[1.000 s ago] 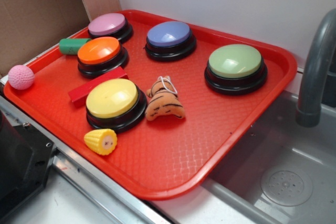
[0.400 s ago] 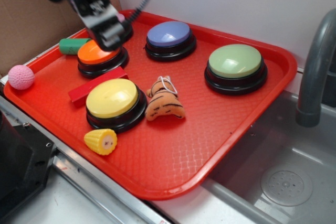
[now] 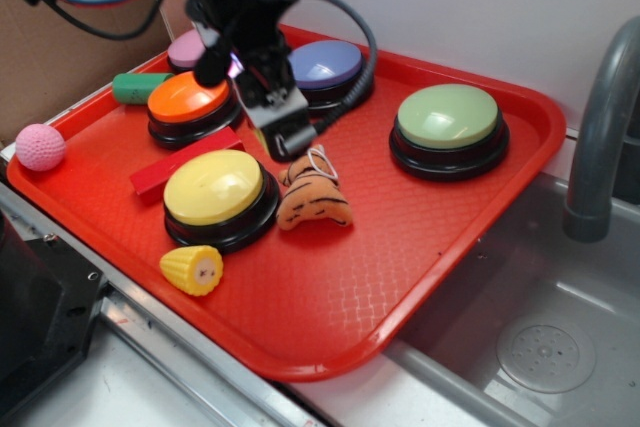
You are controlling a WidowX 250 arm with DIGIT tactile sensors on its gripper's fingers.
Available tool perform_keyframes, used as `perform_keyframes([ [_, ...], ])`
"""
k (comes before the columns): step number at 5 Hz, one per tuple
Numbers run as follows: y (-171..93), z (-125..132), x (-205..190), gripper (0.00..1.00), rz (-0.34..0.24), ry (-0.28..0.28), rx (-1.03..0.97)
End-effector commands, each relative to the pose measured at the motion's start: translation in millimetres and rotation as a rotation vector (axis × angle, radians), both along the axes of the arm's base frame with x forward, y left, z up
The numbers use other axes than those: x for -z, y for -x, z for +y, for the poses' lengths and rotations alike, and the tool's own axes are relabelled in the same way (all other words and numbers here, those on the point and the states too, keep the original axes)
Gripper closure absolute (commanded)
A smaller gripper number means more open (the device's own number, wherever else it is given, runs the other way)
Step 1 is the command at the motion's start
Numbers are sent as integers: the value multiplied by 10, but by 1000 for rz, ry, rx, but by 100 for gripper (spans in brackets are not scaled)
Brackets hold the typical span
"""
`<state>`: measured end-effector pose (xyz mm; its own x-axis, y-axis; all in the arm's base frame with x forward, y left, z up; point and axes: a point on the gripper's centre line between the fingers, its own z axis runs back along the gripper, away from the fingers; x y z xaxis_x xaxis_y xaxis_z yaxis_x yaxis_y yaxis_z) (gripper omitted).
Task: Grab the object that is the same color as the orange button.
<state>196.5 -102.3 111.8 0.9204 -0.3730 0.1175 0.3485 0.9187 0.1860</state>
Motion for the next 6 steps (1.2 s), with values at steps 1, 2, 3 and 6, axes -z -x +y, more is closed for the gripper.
perform_keyframes([
  [1,-160,43,406,0,16,9,88],
  [2,-158,65,564,0,76,-27,91],
  [3,-221,11,712,0,52,58,149],
  [6,-323,-48,776,100,66,72,143],
])
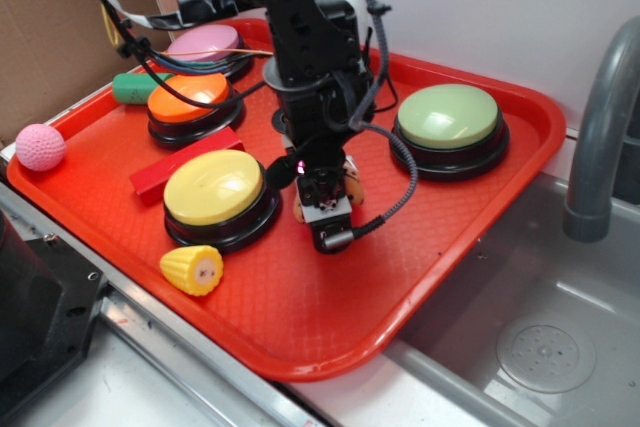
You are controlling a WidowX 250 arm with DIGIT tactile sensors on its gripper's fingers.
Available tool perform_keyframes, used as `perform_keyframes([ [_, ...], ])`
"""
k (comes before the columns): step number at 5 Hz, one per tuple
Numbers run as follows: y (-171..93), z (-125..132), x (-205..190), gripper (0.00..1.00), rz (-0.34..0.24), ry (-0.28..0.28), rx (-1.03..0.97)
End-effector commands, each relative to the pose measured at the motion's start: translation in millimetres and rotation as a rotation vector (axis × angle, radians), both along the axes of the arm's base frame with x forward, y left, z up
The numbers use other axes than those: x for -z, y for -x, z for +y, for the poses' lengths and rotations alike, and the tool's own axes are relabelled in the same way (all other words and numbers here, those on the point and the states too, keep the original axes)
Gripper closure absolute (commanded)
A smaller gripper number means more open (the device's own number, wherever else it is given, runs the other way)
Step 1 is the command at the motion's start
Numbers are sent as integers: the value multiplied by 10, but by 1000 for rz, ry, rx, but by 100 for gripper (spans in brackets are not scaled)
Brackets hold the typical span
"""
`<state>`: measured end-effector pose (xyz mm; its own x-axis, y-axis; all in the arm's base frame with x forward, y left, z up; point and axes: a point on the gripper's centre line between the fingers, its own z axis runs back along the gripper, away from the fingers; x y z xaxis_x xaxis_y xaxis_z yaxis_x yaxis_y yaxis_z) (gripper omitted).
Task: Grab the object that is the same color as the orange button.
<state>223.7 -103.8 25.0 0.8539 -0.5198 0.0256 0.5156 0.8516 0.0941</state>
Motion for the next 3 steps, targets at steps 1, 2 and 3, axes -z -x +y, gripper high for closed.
perform_keyframes([
  [1,-44,-11,-93,100,-72,53,-78],
  [2,-38,10,-125,100,-71,75,-151],
  [3,-27,4,-311,100,-57,109,-239],
])
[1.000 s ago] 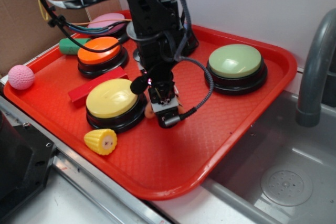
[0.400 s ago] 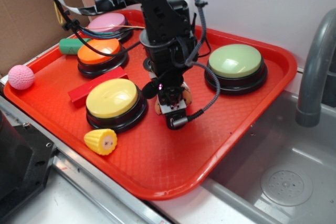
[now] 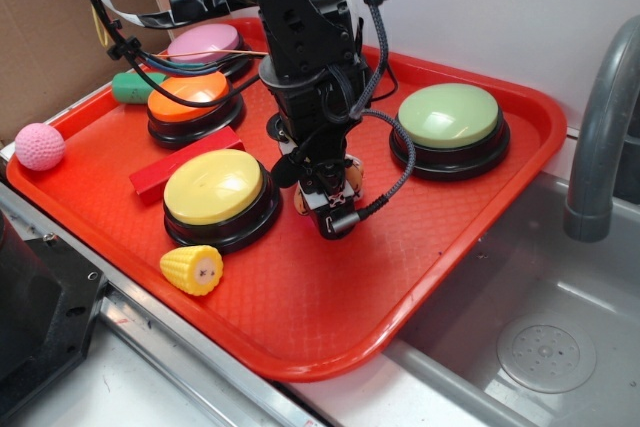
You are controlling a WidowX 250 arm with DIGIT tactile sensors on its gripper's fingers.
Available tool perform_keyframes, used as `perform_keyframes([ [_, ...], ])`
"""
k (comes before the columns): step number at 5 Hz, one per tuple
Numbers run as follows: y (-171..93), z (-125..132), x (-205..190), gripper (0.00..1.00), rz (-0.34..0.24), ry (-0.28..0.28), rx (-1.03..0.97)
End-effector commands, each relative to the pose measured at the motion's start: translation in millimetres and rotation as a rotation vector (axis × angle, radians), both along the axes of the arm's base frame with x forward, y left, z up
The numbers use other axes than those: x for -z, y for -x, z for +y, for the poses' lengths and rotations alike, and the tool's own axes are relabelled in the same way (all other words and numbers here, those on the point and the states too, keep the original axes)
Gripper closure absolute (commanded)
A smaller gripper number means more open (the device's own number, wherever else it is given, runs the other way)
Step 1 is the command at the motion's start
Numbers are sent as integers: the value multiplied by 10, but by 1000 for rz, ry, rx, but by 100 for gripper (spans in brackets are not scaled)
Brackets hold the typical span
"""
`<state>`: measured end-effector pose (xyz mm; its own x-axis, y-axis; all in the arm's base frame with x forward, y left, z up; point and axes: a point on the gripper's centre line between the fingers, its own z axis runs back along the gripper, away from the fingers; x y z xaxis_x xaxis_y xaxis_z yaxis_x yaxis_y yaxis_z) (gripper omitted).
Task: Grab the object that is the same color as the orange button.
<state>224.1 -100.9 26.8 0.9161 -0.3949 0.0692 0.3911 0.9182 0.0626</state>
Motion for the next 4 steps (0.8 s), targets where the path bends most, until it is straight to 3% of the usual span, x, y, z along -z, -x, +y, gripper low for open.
perform_keyframes([
  [1,-2,-69,-588,100,26,118,-171],
  [2,59,-78,-903,100,47,186,-222],
  [3,109,-118,-1246,100,34,220,-244],
  [4,157,-158,-1557,100,-18,199,-282],
])
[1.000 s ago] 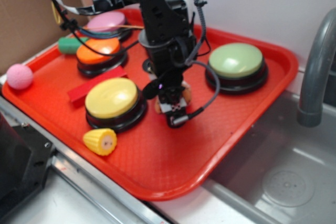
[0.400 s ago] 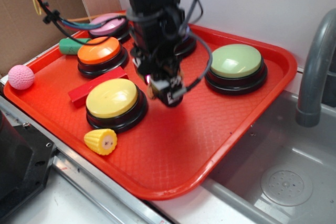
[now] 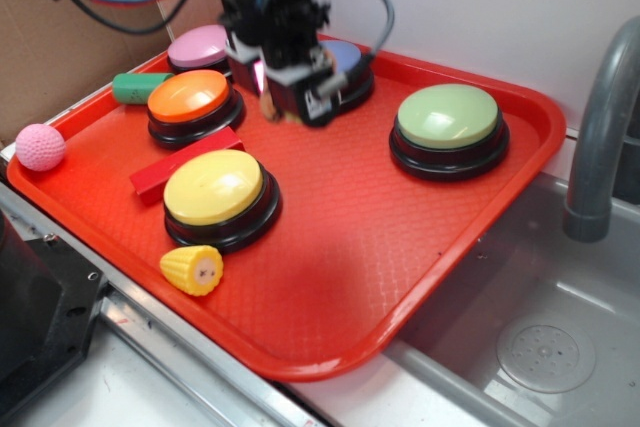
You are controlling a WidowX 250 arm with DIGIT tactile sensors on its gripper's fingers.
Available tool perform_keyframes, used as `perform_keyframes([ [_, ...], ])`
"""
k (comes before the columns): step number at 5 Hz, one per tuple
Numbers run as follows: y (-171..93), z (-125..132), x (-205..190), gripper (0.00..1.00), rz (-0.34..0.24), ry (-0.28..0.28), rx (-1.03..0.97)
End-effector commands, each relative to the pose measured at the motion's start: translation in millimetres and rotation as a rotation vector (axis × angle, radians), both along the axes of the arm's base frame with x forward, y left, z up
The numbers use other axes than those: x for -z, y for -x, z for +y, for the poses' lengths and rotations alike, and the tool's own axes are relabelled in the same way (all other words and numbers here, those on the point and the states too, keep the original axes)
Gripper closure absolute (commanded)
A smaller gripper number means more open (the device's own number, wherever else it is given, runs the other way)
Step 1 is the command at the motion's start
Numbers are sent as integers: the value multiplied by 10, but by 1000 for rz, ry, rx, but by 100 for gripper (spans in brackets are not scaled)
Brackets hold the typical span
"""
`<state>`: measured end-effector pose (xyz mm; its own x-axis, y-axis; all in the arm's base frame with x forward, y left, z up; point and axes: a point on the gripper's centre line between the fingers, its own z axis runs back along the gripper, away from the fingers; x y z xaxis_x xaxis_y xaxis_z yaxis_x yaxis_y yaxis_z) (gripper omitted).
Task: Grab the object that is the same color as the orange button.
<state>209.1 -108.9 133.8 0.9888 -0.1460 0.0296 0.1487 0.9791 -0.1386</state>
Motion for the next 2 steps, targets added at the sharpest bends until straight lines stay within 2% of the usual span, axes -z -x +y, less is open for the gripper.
perform_keyframes([
  [1,75,-70,-756,100,-114,-63,-114],
  [2,168,9,-822,100,-62,-95,-175],
])
